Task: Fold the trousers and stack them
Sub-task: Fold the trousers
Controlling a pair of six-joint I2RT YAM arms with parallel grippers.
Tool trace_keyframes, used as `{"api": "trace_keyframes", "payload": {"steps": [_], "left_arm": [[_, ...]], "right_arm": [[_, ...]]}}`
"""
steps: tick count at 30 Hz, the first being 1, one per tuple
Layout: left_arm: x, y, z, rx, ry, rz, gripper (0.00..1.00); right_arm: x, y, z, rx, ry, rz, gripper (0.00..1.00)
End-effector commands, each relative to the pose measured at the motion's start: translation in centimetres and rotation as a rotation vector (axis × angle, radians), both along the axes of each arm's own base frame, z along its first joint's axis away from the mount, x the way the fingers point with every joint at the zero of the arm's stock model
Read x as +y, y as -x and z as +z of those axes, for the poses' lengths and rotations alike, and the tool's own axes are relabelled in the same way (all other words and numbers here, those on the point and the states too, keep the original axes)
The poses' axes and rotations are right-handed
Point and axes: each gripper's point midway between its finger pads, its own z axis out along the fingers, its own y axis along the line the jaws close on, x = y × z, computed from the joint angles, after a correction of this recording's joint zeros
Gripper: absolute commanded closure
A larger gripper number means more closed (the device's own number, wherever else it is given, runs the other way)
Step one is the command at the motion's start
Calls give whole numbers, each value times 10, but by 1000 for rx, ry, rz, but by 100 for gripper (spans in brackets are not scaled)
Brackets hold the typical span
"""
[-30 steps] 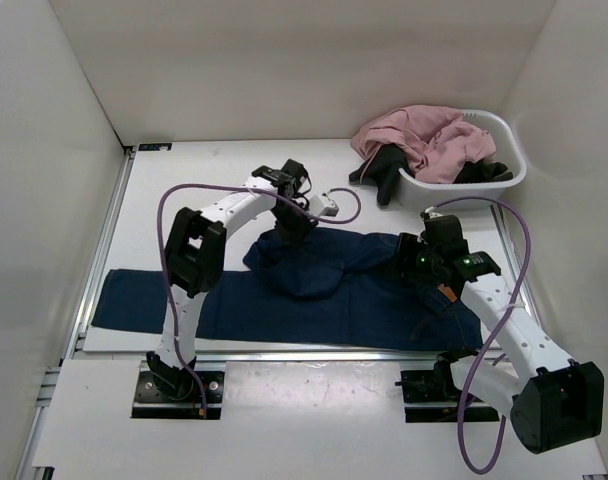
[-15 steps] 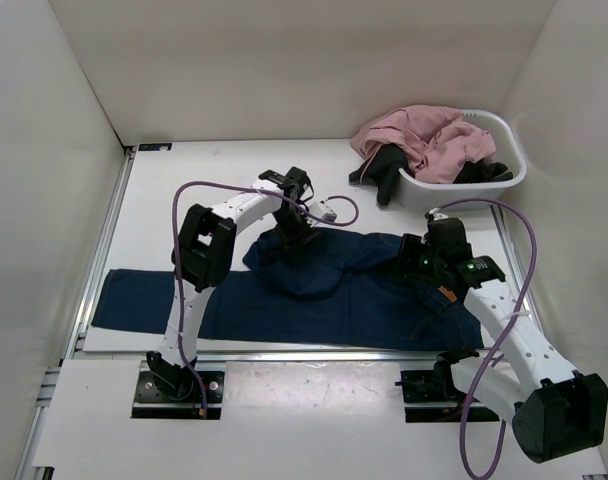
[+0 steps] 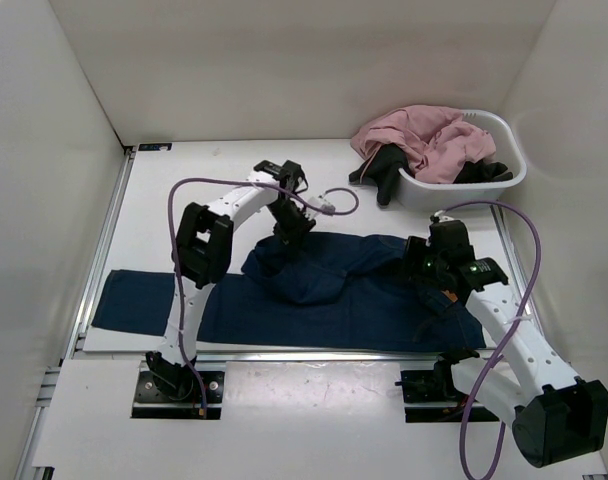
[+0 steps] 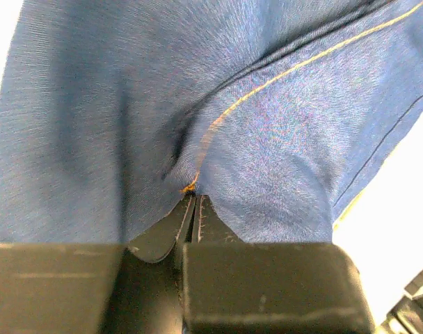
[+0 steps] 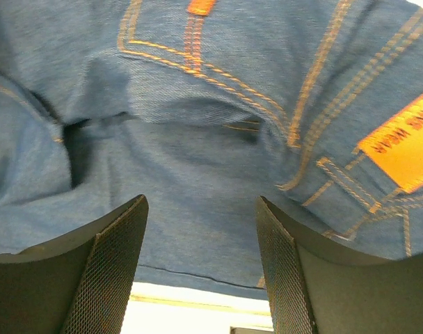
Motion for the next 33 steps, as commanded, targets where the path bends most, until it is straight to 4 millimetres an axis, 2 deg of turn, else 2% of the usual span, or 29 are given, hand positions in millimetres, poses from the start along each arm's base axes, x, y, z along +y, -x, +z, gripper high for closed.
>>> {"api": "trace_keyframes", "payload": {"steps": [1, 2, 4, 5, 7, 9, 10, 12, 13, 14, 15, 16, 17, 19, 20, 21, 22, 24, 26, 27, 30, 31, 32, 33], "left_arm": [[-1, -32, 68, -113, 146, 63, 86], [-2, -36, 84, -158, 171, 61, 86], [1, -43, 100, -210, 197, 73, 86], [3, -47, 114, -250, 217, 80, 86], [8, -48, 124, -289, 203, 84, 86], [12, -56, 141, -354, 217, 103, 86], [28, -69, 148, -388, 198, 168, 86], [53, -83, 165, -453, 191, 261, 86], [67, -98, 175, -505, 186, 335, 86], [103, -115, 185, -543, 172, 433, 86], [125, -122, 199, -587, 167, 494, 86], [148, -129, 205, -613, 150, 558, 86], [195, -142, 214, -651, 127, 679, 86], [241, -143, 230, -692, 114, 792, 86], [259, -143, 231, -707, 104, 830, 86], [289, -140, 223, -697, 68, 904, 86], [302, -138, 227, -723, 57, 930, 86], [321, -132, 222, -734, 27, 974, 86], [329, -126, 215, -766, 2, 985, 86], [339, -124, 212, -785, -29, 998, 86], [363, -114, 204, -816, -93, 1036, 86], [365, -113, 205, -832, -106, 1026, 86], [369, -111, 201, -828, -116, 1023, 86], [369, -109, 201, -832, -121, 1012, 86]], "right_arm": [[-17, -1, 5, -32, 68, -54, 32], [-24, 3, 2, -11, 96, -81, 32], [-36, 7, -1, 6, 141, -131, 32], [-40, 10, -6, 20, 162, -141, 28], [-44, 15, -14, 53, 184, -144, 23], [-53, 28, -25, 124, 233, -160, 20], [-59, 33, -31, 151, 264, -190, 20], [-57, 33, -31, 150, 266, -178, 17], [-57, 33, -31, 150, 260, -187, 14], [-57, 33, -31, 150, 260, -187, 14], [-55, 34, -33, 160, 265, -177, 14], [-55, 34, -36, 177, 268, -183, 13], [-53, 38, -41, 195, 278, -167, 13], [-46, 38, -52, 226, 293, -135, 13], [-47, 39, -56, 239, 314, -140, 13], [-47, 36, -59, 239, 335, -139, 13], [-50, 35, -67, 269, 361, -156, 13], [-60, 36, -78, 313, 431, -194, 13], [-77, 26, -71, 286, 529, -263, 13], [-82, 26, -73, 298, 566, -299, 15], [-100, 21, -70, 298, 651, -383, 39], [-100, 16, -68, 287, 660, -389, 48], [-102, 15, -66, 286, 671, -400, 67], [-102, 11, -64, 280, 678, -404, 75]]}}
